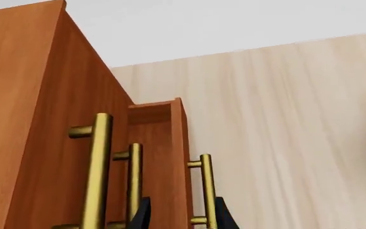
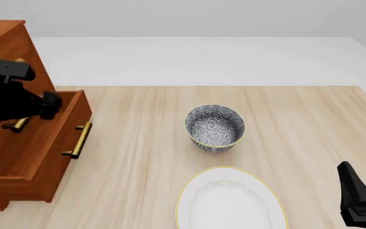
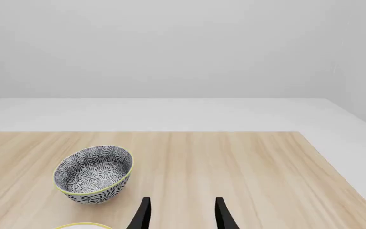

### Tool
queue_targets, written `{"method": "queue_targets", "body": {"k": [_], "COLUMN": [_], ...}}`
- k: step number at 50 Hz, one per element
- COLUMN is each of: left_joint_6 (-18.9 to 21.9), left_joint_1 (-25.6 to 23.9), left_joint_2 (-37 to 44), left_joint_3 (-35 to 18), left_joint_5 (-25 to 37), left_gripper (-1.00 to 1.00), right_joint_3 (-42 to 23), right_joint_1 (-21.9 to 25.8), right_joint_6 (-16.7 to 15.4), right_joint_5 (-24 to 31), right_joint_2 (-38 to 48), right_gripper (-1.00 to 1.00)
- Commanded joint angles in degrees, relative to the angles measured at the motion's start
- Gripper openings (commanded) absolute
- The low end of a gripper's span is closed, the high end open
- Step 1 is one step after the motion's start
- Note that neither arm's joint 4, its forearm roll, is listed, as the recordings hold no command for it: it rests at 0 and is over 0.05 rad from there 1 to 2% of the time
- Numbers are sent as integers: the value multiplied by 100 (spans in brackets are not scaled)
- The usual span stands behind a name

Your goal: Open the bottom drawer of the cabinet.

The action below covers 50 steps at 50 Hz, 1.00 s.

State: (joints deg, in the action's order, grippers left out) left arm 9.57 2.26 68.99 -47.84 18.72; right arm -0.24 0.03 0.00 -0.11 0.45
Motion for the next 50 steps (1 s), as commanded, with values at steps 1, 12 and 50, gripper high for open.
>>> {"method": "queue_targets", "body": {"k": [1,12,50], "left_joint_6": [-191,-312,-876], "left_joint_1": [103,65,74], "left_joint_2": [39,141,298], "left_joint_3": [409,543,1387], "left_joint_5": [-202,-291,-880], "left_gripper": [100,100,100], "right_joint_3": [0,0,0], "right_joint_1": [0,-1,-1], "right_joint_6": [-1,0,0], "right_joint_5": [0,0,0], "right_joint_2": [-2,0,0], "right_gripper": [100,100,100]}}
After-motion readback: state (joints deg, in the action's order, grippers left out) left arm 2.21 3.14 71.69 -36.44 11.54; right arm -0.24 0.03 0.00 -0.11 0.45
